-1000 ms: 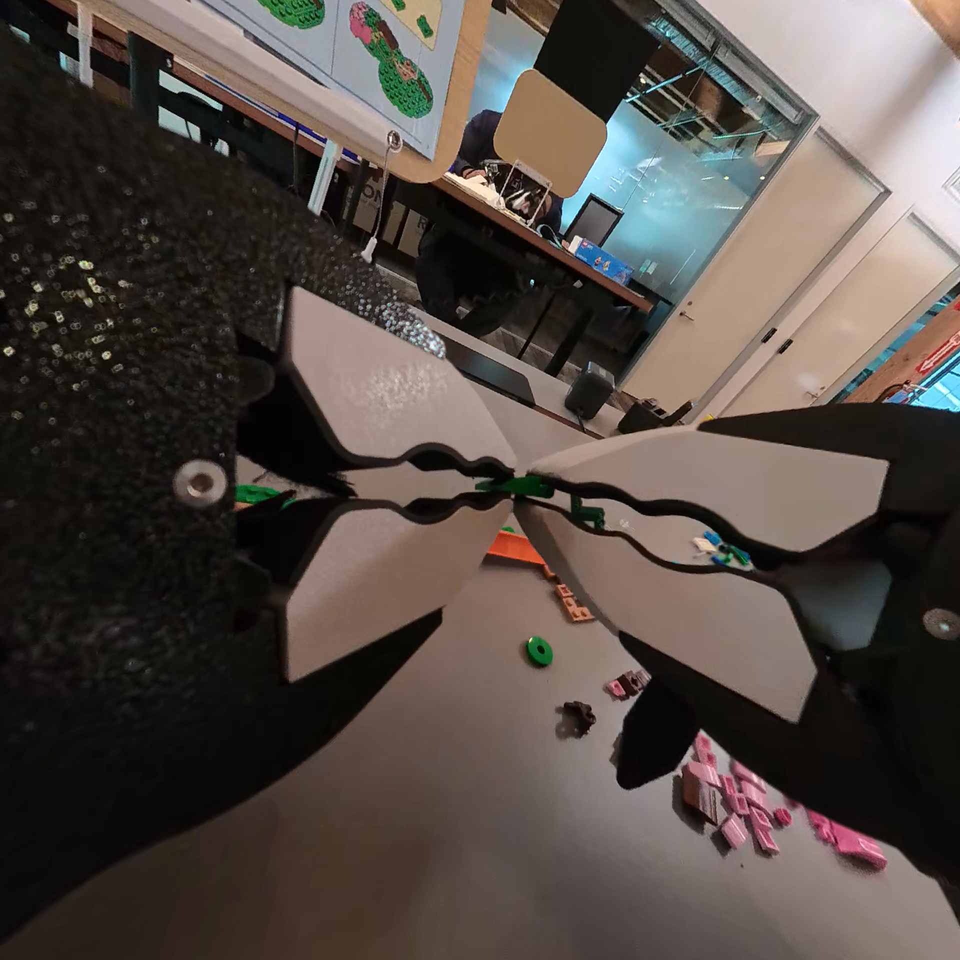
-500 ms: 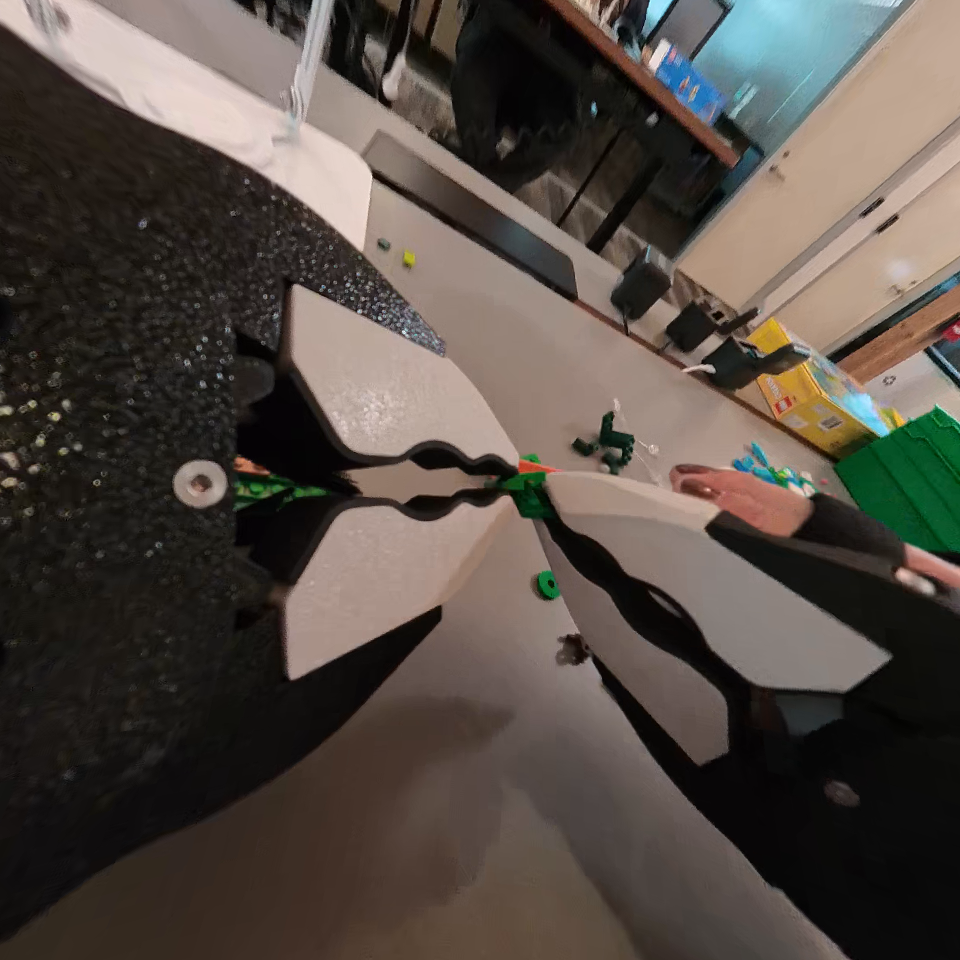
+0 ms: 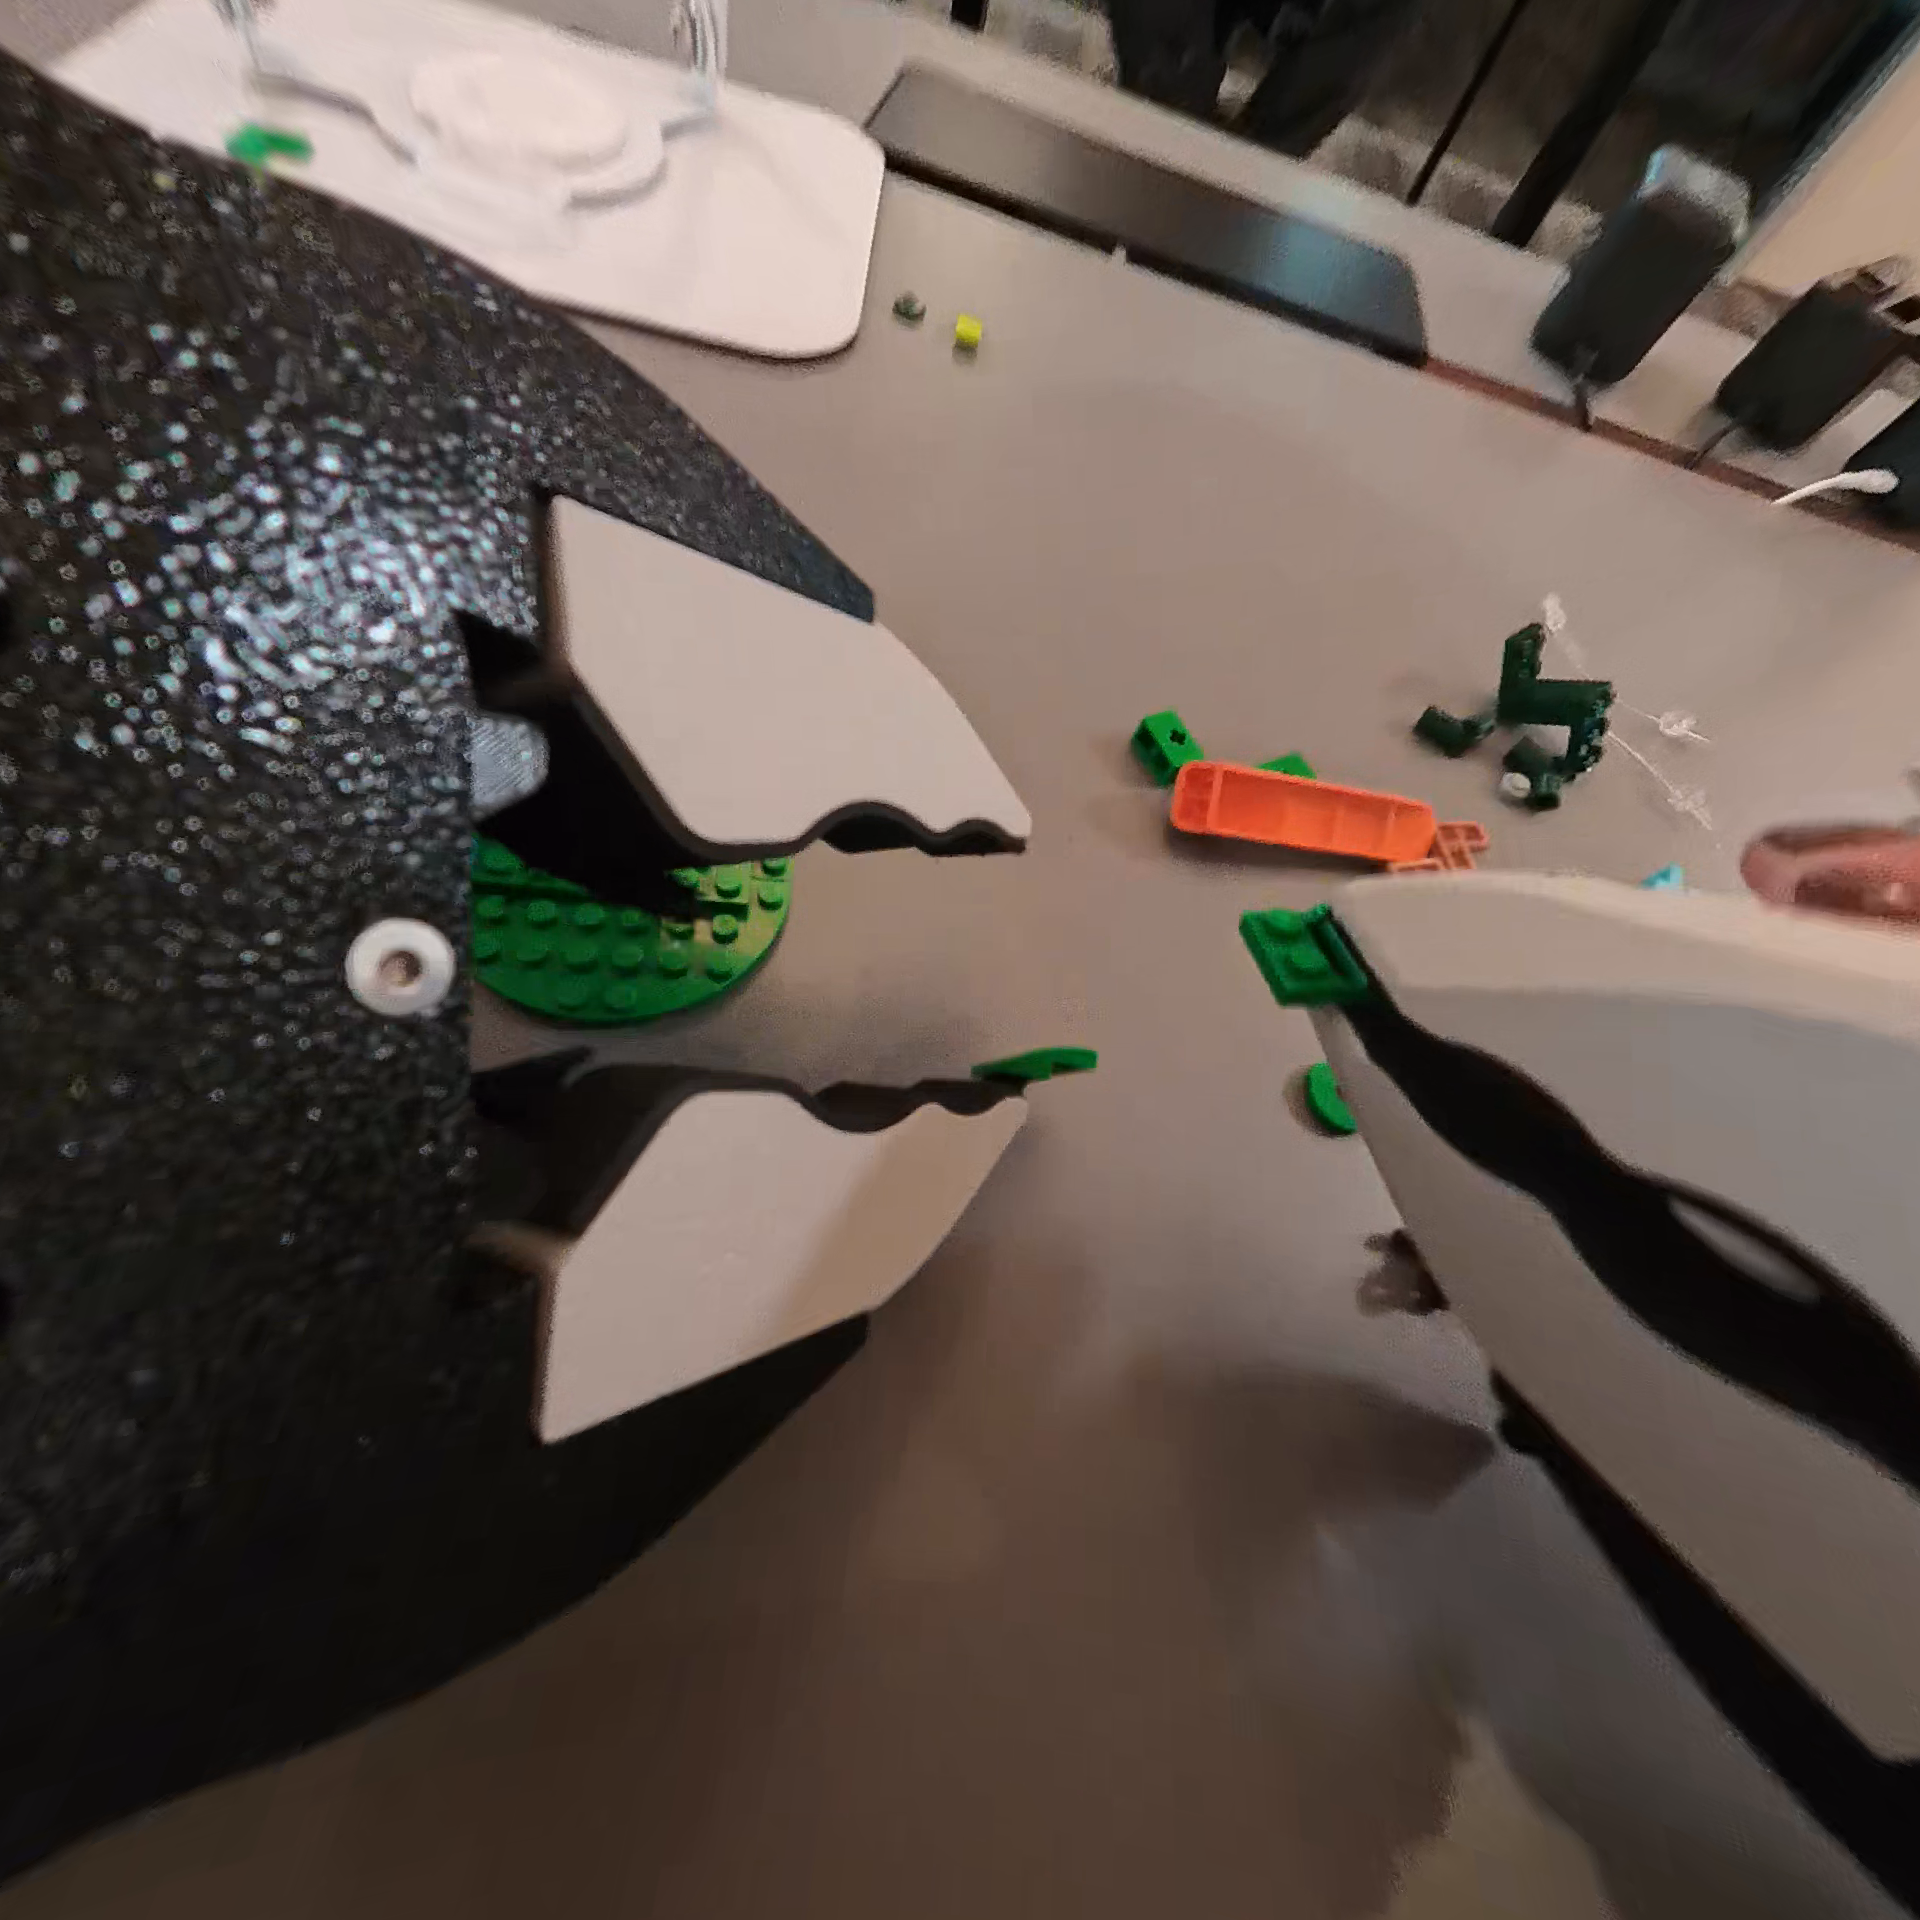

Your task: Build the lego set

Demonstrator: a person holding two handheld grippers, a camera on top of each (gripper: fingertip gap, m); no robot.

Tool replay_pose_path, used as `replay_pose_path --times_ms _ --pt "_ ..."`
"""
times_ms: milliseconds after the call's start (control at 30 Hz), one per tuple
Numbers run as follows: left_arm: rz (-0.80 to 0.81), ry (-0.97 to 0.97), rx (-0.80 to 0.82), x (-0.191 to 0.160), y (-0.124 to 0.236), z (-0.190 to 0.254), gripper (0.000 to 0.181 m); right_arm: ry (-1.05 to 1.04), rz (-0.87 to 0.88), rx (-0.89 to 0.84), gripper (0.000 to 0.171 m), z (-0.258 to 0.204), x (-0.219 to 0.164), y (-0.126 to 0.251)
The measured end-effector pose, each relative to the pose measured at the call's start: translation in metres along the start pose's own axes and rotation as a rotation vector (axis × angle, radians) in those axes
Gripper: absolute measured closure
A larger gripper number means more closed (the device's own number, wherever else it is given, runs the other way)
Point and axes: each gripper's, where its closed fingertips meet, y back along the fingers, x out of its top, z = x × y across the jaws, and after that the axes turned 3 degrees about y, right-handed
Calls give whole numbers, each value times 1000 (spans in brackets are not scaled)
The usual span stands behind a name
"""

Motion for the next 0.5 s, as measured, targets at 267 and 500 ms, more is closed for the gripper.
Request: replay_pose_path --times_ms 267,500 --pt "71 137 -70 1 10 -9 128 78 32 -119 168 7 2 2" --pt "279 173 -149 30 19 5 137 7 124 -175 168 20 17 8"
